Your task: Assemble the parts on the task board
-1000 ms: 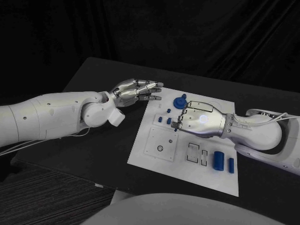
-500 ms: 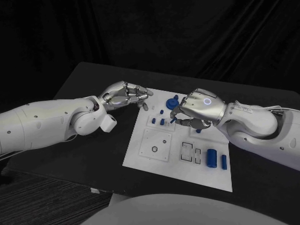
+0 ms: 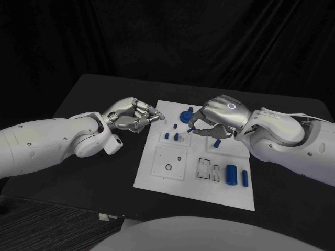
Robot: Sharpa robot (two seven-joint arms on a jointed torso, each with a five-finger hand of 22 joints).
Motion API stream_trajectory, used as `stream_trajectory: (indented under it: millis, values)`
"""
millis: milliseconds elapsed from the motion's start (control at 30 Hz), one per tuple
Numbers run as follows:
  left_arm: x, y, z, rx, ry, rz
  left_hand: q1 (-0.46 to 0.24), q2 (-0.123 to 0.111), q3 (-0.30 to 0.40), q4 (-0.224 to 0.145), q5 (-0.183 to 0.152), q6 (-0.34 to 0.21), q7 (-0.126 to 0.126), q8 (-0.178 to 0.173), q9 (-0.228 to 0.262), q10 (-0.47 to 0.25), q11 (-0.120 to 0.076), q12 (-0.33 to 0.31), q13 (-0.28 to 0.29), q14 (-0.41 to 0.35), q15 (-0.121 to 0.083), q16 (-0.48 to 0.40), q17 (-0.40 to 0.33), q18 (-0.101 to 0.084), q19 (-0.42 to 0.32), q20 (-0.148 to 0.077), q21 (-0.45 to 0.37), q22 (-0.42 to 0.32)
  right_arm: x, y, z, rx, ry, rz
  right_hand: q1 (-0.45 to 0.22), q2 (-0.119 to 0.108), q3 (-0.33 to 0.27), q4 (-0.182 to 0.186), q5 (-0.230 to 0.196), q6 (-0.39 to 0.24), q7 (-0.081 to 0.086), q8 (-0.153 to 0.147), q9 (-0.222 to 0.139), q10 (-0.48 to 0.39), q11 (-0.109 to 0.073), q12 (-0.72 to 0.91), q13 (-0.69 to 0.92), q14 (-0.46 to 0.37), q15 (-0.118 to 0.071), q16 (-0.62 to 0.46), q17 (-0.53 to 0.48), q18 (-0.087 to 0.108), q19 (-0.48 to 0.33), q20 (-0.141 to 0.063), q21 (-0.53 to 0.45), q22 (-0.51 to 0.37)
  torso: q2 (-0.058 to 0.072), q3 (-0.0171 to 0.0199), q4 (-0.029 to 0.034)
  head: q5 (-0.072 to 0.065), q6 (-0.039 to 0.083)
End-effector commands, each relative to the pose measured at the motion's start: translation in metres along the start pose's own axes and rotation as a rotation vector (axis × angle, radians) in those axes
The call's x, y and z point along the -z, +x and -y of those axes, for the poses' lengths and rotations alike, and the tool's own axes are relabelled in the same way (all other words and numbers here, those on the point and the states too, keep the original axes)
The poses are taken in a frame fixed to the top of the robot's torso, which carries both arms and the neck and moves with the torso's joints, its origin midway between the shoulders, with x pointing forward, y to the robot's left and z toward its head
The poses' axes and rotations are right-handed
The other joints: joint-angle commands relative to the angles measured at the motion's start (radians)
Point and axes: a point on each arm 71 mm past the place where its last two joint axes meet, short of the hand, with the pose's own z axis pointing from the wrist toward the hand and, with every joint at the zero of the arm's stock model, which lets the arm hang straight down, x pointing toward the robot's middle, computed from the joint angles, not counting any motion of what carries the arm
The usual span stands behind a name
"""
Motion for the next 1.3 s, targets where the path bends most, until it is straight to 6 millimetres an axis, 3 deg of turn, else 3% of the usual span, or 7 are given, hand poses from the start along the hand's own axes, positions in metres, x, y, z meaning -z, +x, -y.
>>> stream_trajectory:
  millis: [33, 167, 600, 867, 1300]
  values:
    - [-0.001, 0.012, 0.001, -0.052, 0.016, -0.091, 0.001, -0.014, 0.010, 0.002, 0.007, -0.009, 0.000, -0.014, -0.004, 0.296, -0.113, 0.201, 0.569, 0.095, -0.018, 0.003, 0.263, -0.009, 0.009, -0.002, 0.006, 0.141, 0.000, 0.001, 0.001, -0.037, 0.019, 0.003, -0.003, -0.004, 0.002, 0.005, 0.000, 0.000, 0.004, 0.005, 0.002, 0.105, 0.008, 0.004, 0.263, 0.106, 0.003, 0.003, 0.263, 0.006, 0.006, 0.001, 0.000, 0.173, -0.005, 0.0017, -0.0090, 0.005, 0.000]
    - [-0.003, 0.018, 0.000, -0.042, 0.008, -0.121, -0.003, -0.019, 0.017, 0.002, 0.014, -0.024, 0.000, -0.031, -0.009, 0.296, -0.115, 0.201, 0.569, 0.095, -0.021, 0.003, 0.263, -0.010, 0.016, -0.004, 0.009, 0.146, 0.000, 0.002, 0.000, -0.040, 0.015, -0.006, -0.001, -0.002, 0.004, 0.005, 0.001, 0.001, 0.006, 0.005, 0.004, 0.105, 0.010, 0.004, 0.263, 0.106, 0.004, 0.003, 0.263, 0.006, 0.006, 0.002, 0.000, 0.173, -0.008, 0.0026, -0.0102, 0.007, 0.000]
    - [-0.012, 0.035, -0.001, -0.003, -0.024, -0.198, -0.014, -0.030, 0.039, 0.001, 0.021, -0.071, 0.006, -0.084, -0.015, 0.296, -0.111, 0.201, 0.569, 0.095, -0.020, 0.003, 0.263, -0.011, 0.020, -0.005, 0.009, 0.151, -0.002, 0.010, -0.005, -0.056, 0.003, -0.042, 0.001, -0.001, 0.005, 0.004, 0.003, 0.001, 0.008, 0.005, 0.005, 0.105, 0.011, 0.004, 0.263, 0.106, 0.006, 0.003, 0.263, 0.007, 0.004, 0.003, -0.003, 0.172, -0.008, -0.0008, -0.0076, 0.013, 0.000]
    - [-0.017, 0.041, -0.002, 0.010, -0.036, -0.223, -0.017, -0.031, 0.046, 0.002, 0.021, -0.084, 0.010, -0.098, -0.015, 0.296, -0.109, 0.201, 0.569, 0.095, -0.018, 0.003, 0.263, -0.010, 0.017, -0.004, 0.007, 0.150, -0.003, 0.013, -0.007, -0.063, -0.002, -0.057, 0.002, 0.000, 0.006, 0.004, 0.004, 0.001, 0.009, 0.005, 0.006, 0.105, 0.012, 0.004, 0.263, 0.106, 0.007, 0.003, 0.263, 0.007, 0.005, 0.003, -0.003, 0.172, -0.011, 0.0004, -0.0092, 0.015, 0.000]
    - [-0.021, 0.045, -0.005, 0.024, -0.052, -0.250, -0.028, -0.034, 0.057, 0.001, 0.018, -0.087, 0.039, -0.116, -0.013, 0.296, -0.086, 0.201, 0.569, 0.095, -0.001, 0.003, 0.263, -0.010, 0.010, 0.007, 0.000, 0.148, -0.006, 0.014, -0.012, -0.068, -0.015, -0.059, 0.004, 0.000, 0.007, 0.004, 0.005, 0.000, 0.011, 0.004, 0.006, 0.105, 0.013, 0.004, 0.263, 0.106, 0.008, 0.003, 0.263, 0.007, 0.004, 0.004, -0.003, 0.171, -0.012, 0.0002, -0.0107, 0.016, 0.000]
